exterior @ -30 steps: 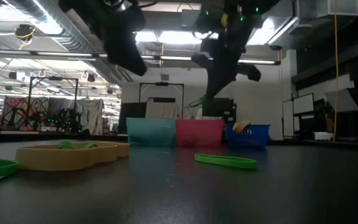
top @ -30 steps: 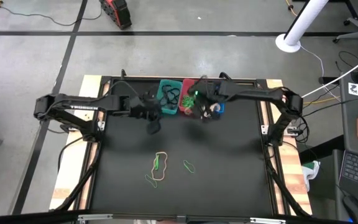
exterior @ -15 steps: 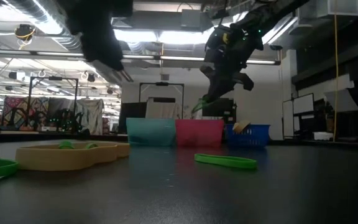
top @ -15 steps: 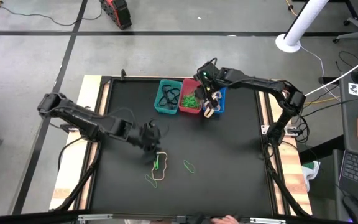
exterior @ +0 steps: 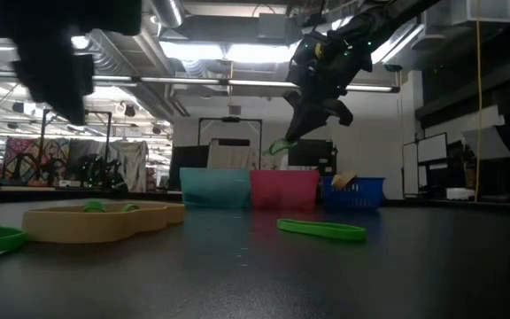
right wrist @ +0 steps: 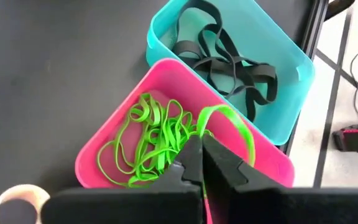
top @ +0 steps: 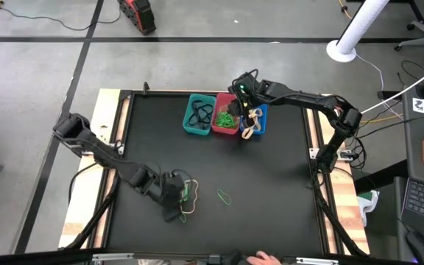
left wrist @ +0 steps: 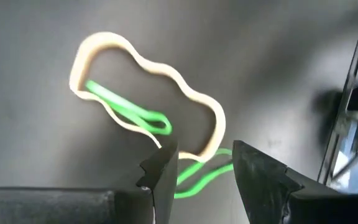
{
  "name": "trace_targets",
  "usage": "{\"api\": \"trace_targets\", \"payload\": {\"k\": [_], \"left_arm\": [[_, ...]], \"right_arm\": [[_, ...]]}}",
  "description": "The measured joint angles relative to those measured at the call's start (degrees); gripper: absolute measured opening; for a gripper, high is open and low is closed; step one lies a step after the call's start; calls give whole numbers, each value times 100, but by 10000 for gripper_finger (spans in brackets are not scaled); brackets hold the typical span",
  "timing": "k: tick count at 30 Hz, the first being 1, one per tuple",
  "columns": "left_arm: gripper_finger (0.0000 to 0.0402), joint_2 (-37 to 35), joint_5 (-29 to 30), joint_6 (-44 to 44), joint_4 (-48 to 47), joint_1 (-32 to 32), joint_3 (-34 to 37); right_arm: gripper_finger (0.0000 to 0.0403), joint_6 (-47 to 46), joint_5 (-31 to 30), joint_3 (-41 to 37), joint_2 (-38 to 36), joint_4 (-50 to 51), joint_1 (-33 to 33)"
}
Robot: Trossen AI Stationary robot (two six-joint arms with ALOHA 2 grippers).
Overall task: Sort rubber bands into baskets
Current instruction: Put the green rubber band into the pink bin
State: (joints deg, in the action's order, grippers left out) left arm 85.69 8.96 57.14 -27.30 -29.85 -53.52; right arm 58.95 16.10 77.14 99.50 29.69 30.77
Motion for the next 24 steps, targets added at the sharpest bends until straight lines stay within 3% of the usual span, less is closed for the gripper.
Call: {"api": "trace_targets", "payload": {"k": [3,14,24], "left_arm": [[149,215,-1,-29,171,-300,0],[149,1091,17,-707,956,-858,-4],[149,1502,181,-886,990,-834,-4]], "right_arm": [[21,-202,-1,0,0,-11,-1],[140,-231,-47,0,0,-30,-5],[161,-229,-44,0,2,-28,-3]]}}
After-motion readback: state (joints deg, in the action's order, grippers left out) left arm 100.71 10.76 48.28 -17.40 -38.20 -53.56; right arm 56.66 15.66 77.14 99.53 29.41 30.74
